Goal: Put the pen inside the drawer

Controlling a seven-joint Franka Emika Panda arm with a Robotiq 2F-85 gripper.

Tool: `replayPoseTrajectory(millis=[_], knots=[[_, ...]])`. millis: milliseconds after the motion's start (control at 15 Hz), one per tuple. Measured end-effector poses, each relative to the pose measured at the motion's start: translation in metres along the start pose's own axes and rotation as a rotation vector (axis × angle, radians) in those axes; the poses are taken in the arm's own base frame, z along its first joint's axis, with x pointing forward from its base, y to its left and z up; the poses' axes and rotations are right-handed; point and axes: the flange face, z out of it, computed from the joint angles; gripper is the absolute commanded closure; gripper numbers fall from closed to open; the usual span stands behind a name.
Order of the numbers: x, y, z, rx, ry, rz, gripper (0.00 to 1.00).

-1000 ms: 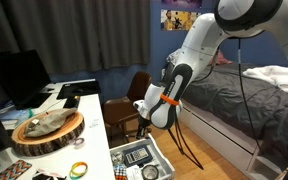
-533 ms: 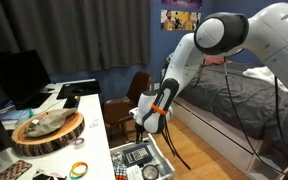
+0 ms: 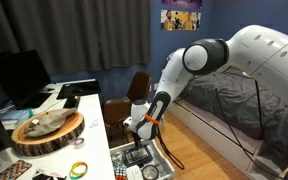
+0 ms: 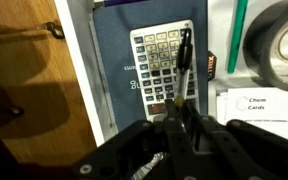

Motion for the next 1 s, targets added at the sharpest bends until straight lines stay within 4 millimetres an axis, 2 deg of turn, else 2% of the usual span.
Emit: replayPoseTrajectory(millis=[400, 600, 667, 733, 1000], knots=[[-0.003, 0.026, 0.022, -0.033, -0.007, -0.037, 0.97], [-0.002, 0.033, 0.033, -0.041, -0.008, -0.048, 0.97], [-0.002, 0.034, 0.036, -0.044, -0.007, -0.050, 0.64], [-0.001, 0.036, 0.038, -0.045, -0.008, -0.052, 0.62], [0.001, 0.043, 0.043, -0.056, -0.007, -0.060, 0.35]])
